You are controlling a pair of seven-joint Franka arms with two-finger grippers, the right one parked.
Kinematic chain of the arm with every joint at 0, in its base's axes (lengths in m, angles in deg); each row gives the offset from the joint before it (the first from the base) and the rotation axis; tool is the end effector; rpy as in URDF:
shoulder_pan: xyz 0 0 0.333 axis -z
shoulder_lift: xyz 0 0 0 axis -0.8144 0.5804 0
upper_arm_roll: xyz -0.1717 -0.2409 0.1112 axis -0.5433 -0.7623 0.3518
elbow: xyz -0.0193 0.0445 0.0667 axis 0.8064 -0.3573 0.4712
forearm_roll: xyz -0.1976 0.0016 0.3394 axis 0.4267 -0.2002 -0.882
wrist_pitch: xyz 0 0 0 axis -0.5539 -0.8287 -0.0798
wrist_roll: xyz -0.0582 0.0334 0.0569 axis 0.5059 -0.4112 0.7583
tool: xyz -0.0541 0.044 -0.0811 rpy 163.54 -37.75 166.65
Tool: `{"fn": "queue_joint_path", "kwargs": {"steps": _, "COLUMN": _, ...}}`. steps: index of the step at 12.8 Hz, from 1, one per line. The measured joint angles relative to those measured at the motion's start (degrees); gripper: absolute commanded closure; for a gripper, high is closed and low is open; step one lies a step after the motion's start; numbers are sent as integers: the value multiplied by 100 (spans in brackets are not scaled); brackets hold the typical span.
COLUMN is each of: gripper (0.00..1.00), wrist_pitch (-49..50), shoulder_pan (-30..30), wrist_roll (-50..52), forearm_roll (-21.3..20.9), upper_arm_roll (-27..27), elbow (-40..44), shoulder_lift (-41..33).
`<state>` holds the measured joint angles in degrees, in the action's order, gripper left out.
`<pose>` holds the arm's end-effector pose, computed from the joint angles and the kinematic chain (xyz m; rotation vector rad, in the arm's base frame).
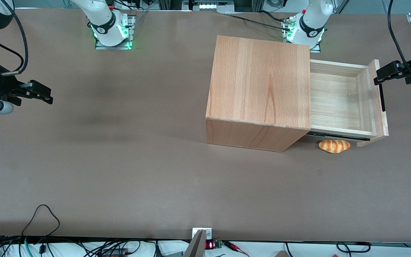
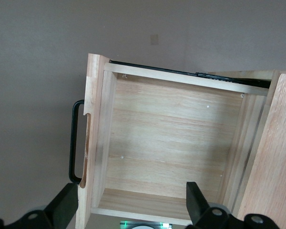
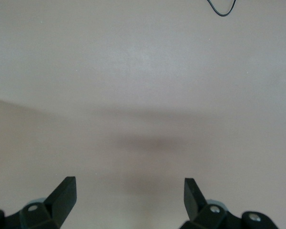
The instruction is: Open top drawer with left arm
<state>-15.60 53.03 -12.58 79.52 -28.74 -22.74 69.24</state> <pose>0.5411 0.0274 0.6188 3.1274 0.0938 -0.1585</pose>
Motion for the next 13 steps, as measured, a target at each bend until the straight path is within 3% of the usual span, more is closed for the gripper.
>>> {"fn": "queue_joint_path", "kwargs": {"steps": 13, "gripper": 0, "wrist_pitch": -219, "shoulder_pan": 12, "wrist_roll": -10, "forearm_roll": -1, "upper_arm_roll": -41, "elbow": 57, "shoulder_lift": 82}}
